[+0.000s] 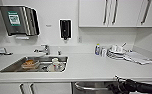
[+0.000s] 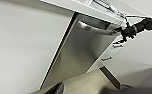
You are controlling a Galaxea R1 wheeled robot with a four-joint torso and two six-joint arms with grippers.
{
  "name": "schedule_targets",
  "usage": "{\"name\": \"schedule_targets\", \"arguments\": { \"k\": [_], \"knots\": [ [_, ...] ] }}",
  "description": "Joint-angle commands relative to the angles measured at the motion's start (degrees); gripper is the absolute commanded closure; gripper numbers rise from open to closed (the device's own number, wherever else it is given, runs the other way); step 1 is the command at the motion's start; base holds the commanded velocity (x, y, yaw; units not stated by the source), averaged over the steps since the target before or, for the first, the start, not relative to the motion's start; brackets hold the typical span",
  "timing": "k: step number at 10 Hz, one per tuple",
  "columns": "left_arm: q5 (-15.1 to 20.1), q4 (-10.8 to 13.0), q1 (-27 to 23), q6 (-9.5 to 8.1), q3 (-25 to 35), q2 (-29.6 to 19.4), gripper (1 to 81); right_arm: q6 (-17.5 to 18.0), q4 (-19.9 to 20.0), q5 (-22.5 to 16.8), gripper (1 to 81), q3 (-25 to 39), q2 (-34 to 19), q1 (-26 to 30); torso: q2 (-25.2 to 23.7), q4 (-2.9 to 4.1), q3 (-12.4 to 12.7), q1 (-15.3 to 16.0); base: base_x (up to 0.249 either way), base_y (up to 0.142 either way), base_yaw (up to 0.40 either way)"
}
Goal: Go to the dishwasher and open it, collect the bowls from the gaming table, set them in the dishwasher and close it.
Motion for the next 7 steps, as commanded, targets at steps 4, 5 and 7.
{"name": "schedule_targets", "arguments": {
  "k": [4, 5, 7],
  "knots": [
    [-0.08, 1.0, -4.4, 0.36, 1.45, -2.48, 1.0, -0.67, -2.31, -12.58, 1.0, 7.86, -4.8, 6.07, 0.0, 0.0, 0.0, 0.0, 0.0, 0.0, 0.0],
    [-0.08, 0.92, -4.41, 0.36, 1.45, -2.39, 1.0, -0.58, -2.31, -12.67, 1.0, 8.39, -4.36, 5.99, 0.0, 0.0, 0.0, 0.0, 0.0, 0.0, 0.0],
    [-0.08, 0.92, -4.32, 0.36, 1.37, -2.39, 1.0, -0.58, -2.4, -13.98, 1.0, 7.51, -1.9, 5.98, 0.0, 0.02, 0.0, 0.02, 0.0, 0.0, 0.0]
  ]
}}
